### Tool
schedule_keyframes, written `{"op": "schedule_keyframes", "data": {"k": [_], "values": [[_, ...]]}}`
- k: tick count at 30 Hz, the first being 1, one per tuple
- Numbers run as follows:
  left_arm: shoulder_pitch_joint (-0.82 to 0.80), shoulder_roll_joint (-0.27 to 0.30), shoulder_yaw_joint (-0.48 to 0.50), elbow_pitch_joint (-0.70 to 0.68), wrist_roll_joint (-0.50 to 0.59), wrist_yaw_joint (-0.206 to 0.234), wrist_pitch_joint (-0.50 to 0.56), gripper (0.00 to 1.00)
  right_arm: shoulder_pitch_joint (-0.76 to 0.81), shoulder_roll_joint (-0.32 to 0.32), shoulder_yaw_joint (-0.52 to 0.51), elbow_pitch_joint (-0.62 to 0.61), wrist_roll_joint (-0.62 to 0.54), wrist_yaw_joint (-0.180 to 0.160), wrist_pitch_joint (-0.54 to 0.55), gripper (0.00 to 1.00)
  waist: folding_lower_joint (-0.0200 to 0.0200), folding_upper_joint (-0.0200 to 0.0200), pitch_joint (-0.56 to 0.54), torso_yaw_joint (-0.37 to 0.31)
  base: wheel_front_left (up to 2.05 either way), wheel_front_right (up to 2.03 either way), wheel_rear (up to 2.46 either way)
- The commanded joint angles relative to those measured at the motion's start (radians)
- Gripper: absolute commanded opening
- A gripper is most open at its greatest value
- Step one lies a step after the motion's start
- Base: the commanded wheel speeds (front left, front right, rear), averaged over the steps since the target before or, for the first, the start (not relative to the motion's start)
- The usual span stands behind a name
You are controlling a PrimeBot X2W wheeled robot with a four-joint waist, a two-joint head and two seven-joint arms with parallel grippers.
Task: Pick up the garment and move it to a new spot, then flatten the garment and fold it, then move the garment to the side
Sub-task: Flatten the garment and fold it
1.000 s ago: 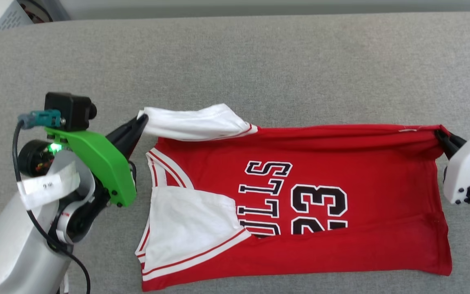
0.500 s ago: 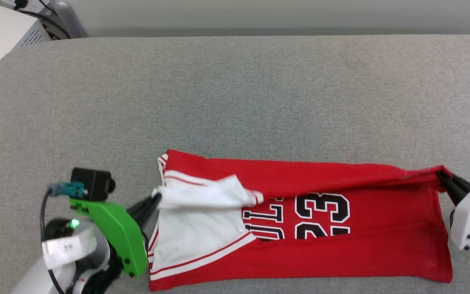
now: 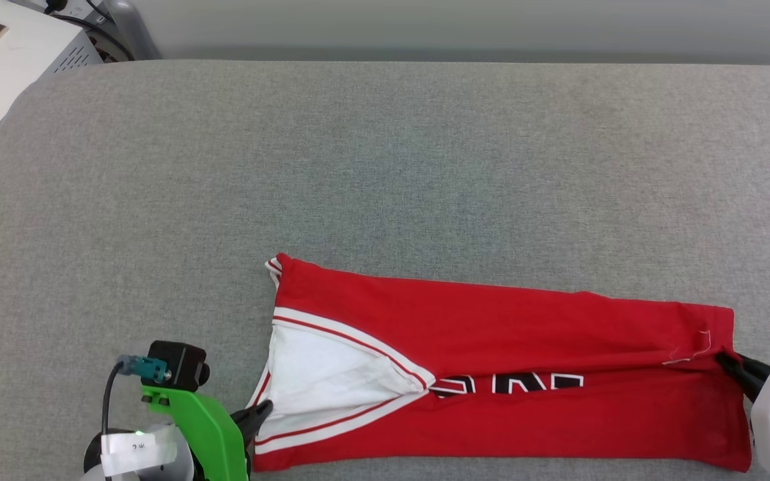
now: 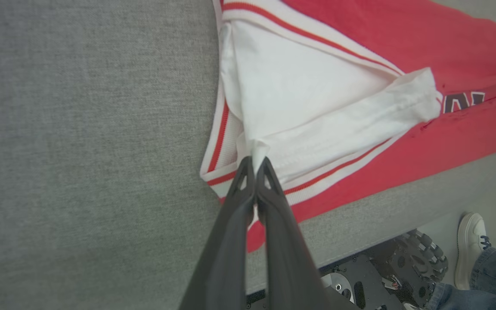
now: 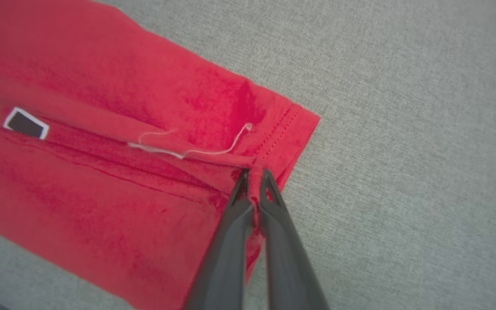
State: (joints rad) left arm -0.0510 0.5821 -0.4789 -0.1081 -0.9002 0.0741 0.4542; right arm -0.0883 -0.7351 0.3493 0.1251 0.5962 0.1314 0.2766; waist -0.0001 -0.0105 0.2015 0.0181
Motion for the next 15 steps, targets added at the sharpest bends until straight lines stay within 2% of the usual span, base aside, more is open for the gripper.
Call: {"op": "schedule_keyframes", "data": {"k": [1,2,3,4,5,6,7,11,15], "values": [[0.012,0.0,-0.003,0.013,-0.004,-0.01,0.001,0.0,-0.002,-0.01,0.014,0.008,0.009,-0.001,-0.008,0.0,0.0001,0.0105,0.002,0.001,0.0,0.0,0.0],[0.011,-0.003,-0.006,0.02,-0.005,-0.013,0.001,0.0,-0.005,-0.013,0.02,0.012,0.01,-0.001,-0.009,0.0,0.0001,0.0105,0.002,0.001,0.0,0.0,0.0],[0.009,-0.007,-0.01,0.029,-0.007,-0.017,0.001,0.0,-0.008,-0.016,0.031,0.017,0.012,-0.001,-0.008,0.37,0.0001,0.0105,0.002,0.001,0.0,0.0,0.0],[0.008,-0.01,-0.013,0.037,-0.008,-0.02,0.002,0.0,-0.011,-0.018,0.038,0.019,0.014,-0.001,-0.009,0.52,0.0001,0.0105,0.002,0.001,0.0,0.0,0.0],[0.007,-0.013,-0.017,0.047,-0.01,-0.023,0.003,0.15,-0.015,-0.017,0.044,0.024,0.018,-0.001,-0.011,1.0,0.0001,0.0105,0.001,0.001,0.0,0.0,0.0],[0.006,-0.015,-0.02,0.054,-0.009,-0.026,0.003,0.42,-0.017,-0.017,0.049,0.027,0.023,-0.001,-0.011,1.0,0.0001,0.0105,-0.001,0.001,0.0,0.0,0.0],[0.005,-0.017,-0.022,0.062,-0.006,-0.026,0.0,1.0,-0.017,-0.016,0.056,0.031,0.03,-0.001,-0.005,1.0,0.0001,0.0105,-0.003,0.001,0.0,0.0,0.0],[0.0,-0.025,-0.027,0.083,0.008,-0.031,-0.023,1.0,-0.017,-0.021,0.067,0.029,0.047,-0.001,0.011,1.0,0.0001,0.0105,-0.019,-0.001,0.0,0.0,0.0],[-0.005,-0.039,-0.018,0.091,0.016,-0.038,-0.067,1.0,-0.009,-0.013,0.037,-0.004,0.089,-0.001,0.02,1.0,0.0001,0.0105,-0.043,-0.003,0.0,0.0,0.0]]}}
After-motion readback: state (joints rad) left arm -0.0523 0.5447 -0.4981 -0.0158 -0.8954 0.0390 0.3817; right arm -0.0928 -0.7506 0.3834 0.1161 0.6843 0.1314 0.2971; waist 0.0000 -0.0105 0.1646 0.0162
